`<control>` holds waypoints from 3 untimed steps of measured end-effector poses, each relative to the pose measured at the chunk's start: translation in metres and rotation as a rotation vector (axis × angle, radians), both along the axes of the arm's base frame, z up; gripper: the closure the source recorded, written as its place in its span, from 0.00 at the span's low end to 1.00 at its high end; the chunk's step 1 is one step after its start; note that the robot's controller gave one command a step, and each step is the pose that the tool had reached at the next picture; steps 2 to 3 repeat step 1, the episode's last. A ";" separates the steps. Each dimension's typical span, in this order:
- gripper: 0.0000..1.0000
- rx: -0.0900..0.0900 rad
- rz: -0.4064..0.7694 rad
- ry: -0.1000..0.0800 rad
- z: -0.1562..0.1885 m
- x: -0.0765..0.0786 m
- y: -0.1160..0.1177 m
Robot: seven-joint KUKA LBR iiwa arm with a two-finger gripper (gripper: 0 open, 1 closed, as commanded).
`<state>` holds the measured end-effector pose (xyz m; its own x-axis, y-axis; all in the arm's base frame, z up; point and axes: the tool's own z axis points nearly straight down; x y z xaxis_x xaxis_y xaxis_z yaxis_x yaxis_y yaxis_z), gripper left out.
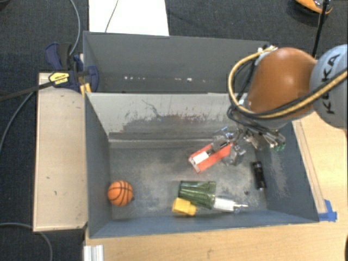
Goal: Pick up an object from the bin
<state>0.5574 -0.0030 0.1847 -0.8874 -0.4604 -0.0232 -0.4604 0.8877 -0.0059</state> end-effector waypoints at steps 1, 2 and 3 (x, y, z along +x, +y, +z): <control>1.00 0.000 0.002 0.004 0.050 -0.001 -0.013; 1.00 0.000 0.002 0.004 0.050 -0.001 -0.013; 1.00 0.000 0.002 0.004 0.050 -0.001 -0.013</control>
Offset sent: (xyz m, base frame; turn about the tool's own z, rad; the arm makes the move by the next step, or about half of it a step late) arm -0.0037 0.0276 0.1237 0.0551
